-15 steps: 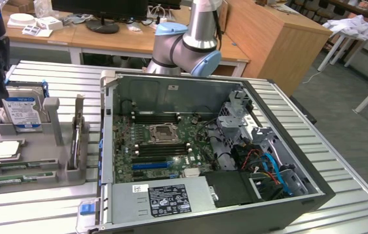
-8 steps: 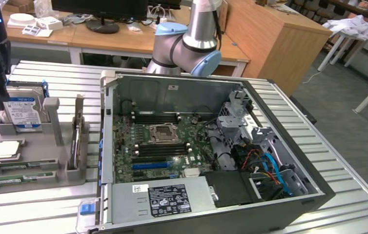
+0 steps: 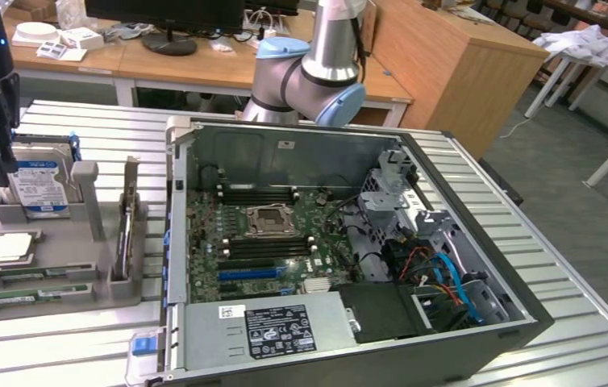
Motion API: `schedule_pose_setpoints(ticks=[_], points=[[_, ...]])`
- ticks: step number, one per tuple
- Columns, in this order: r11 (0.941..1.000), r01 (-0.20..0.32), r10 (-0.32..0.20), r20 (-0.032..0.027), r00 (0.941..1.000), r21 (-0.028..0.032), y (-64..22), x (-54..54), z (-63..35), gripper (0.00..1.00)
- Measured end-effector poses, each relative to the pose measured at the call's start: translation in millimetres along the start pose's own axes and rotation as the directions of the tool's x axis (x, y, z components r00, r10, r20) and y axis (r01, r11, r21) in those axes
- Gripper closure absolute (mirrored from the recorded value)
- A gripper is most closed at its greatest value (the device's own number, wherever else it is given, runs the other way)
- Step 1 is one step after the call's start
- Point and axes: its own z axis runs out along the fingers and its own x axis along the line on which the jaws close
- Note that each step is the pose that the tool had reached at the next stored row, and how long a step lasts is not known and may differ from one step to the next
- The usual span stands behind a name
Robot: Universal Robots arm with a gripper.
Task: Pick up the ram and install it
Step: 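Pick up the ram and move it above insertion slot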
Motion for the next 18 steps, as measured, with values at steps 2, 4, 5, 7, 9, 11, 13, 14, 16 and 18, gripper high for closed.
schedule_pose_setpoints(ticks=[2,4,5,7,9,11,13,14,16,18], points=[[1.0,0.0,0.0,0.0,1.0,0.0,-0.1,0.0,1.5,0.7],[1.0,0.0,0.0,0.0,1.0,0.0,-0.4,0.2,9.7,0.7],[1.0,0.0,0.0,0.0,1.0,0.0,-0.6,0.2,13.8,0.7],[1.0,0.0,0.0,0.0,1.0,0.0,-0.7,0.3,16.1,0.7],[1.0,0.0,0.0,0.0,1.0,0.0,-0.8,0.3,18.5,0.7],[1.0,0.0,0.0,0.0,1.0,0.0,-0.9,0.4,20.6,0.7],[1.0,0.0,0.0,0.0,1.0,0.0,-1.0,0.4,22.8,0.7],[1.0,0.0,0.0,0.0,1.0,0.0001,-1.1,0.4,23.9,0.7],[1.0,0.0,0.0,0.0,1.0,0.0,-1.1,0.4,25.8,0.7],[1.0,0.0,0.0,0.0,1.0,0.0,-1.2,0.5,27.7,0.7]])
